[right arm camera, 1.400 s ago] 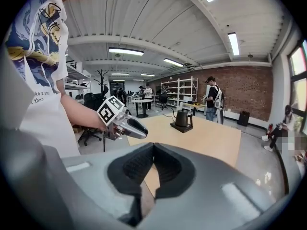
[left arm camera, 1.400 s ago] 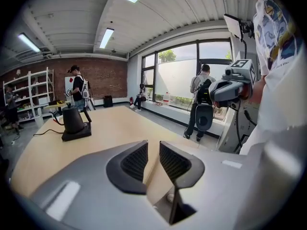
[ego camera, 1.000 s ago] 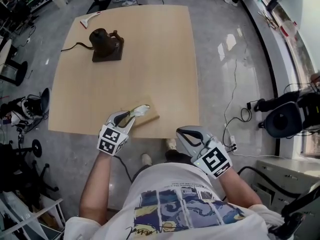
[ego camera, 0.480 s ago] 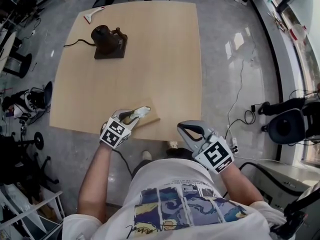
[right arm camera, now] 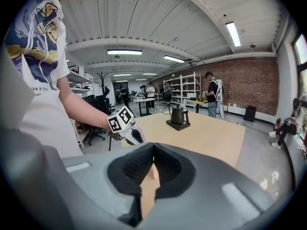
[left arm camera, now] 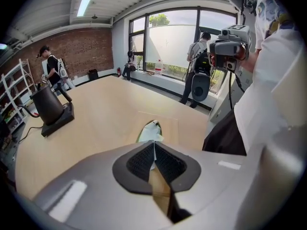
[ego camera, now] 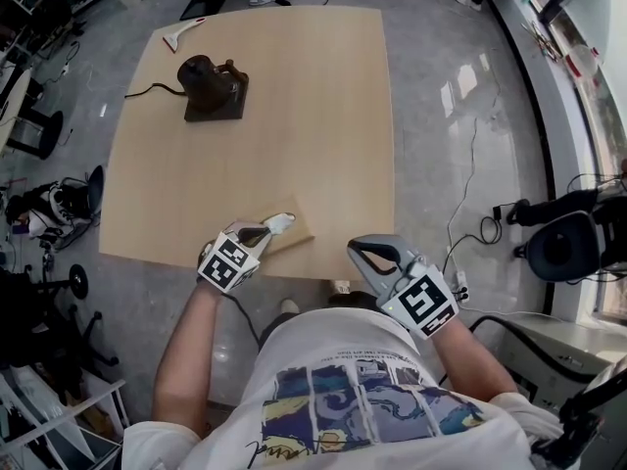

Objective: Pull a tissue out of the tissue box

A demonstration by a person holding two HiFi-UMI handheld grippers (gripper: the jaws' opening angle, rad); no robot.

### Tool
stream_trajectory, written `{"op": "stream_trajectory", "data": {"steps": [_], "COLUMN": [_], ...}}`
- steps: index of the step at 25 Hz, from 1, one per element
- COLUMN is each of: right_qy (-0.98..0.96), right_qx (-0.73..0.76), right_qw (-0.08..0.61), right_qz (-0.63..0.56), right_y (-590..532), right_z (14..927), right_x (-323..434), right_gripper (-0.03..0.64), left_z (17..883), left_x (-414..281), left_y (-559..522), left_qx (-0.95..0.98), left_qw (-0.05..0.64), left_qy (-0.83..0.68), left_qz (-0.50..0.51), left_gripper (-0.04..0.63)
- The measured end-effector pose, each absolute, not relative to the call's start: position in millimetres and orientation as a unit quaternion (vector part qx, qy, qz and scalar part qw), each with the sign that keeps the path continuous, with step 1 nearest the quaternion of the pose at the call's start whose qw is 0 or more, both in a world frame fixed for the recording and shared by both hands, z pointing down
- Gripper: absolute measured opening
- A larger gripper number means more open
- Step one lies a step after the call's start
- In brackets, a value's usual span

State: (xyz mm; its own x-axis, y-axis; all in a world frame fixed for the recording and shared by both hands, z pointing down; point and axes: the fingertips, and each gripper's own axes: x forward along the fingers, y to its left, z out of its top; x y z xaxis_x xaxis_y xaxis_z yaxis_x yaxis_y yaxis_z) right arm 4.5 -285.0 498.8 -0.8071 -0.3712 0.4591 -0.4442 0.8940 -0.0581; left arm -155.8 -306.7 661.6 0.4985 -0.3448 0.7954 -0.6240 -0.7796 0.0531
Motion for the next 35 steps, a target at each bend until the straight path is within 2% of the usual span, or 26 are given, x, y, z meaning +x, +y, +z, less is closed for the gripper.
{"op": "stream_trajectory", "data": {"steps": [12, 35], "right_qy": [-0.943, -0.935], "right_qx": [0.235, 0.265], "right_qw": [0.225, 0.229], "right_qz": [0.075, 0.052], "right_y": [-274.7, -215.5], "right_z": [490.2, 482.9], "right_x": [-3.0, -19.5], "right_gripper": [0.003, 0.003], "left_z": [634.0, 536.4], "left_x": [-159.7, -151.7], "left_y": [-306.6, -301.9], "left_qx": [0.865, 0.904], "left_qw": [0.177, 0.087], "left_qy": [-0.296, -0.302], "left_qz": [0.364, 0.291], "left_gripper": [0.006, 0.006]}}
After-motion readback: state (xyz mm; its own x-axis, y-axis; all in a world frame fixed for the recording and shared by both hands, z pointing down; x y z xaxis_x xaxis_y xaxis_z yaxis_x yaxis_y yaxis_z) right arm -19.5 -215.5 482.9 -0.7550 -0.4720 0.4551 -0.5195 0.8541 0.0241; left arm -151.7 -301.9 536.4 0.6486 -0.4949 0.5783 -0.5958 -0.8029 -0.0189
